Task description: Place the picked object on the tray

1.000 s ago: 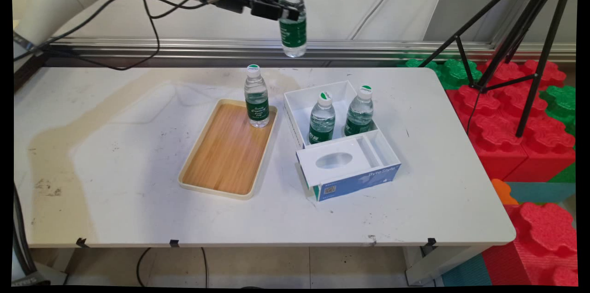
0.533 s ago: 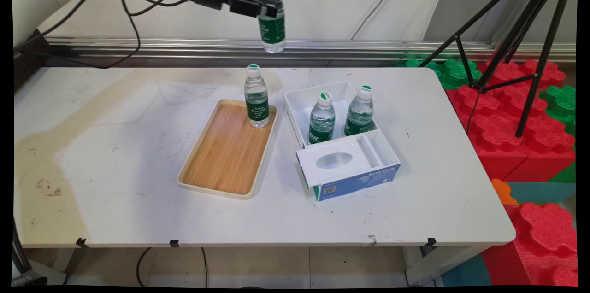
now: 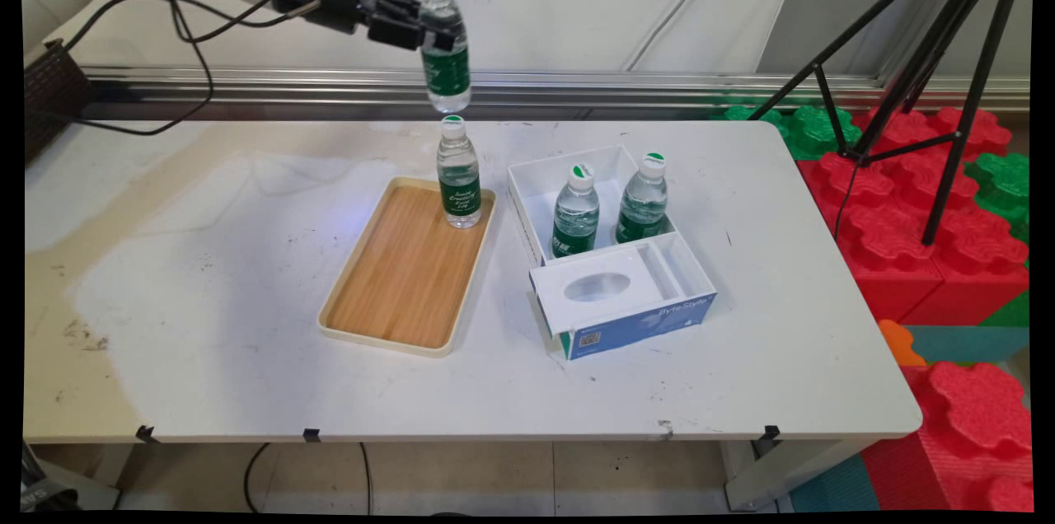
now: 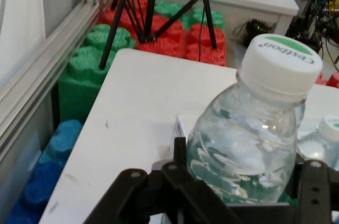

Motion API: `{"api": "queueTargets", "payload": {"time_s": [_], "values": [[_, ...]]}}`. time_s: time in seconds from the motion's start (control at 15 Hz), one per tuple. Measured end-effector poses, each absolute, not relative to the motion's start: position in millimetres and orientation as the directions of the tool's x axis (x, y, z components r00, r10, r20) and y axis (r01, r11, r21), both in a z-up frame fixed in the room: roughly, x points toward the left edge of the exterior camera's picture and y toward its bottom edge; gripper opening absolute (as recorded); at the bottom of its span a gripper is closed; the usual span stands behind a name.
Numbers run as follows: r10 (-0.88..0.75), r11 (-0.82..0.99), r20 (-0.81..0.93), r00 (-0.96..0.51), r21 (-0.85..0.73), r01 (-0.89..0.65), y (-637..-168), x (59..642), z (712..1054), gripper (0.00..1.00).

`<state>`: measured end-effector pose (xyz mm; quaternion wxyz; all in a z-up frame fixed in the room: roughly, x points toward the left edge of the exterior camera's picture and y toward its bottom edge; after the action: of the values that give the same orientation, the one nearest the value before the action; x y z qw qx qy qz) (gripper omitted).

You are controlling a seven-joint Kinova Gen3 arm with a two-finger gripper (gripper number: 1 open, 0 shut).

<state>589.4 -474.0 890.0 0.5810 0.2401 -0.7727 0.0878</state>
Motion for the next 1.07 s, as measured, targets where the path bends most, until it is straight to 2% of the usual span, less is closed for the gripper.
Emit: {"api": "queueTargets", "payload": {"time_s": [1.07], "values": [[-0.333, 0.869, 0.9, -0.282, 0.177, -0.462, -402, 643, 854, 0.0]]}}
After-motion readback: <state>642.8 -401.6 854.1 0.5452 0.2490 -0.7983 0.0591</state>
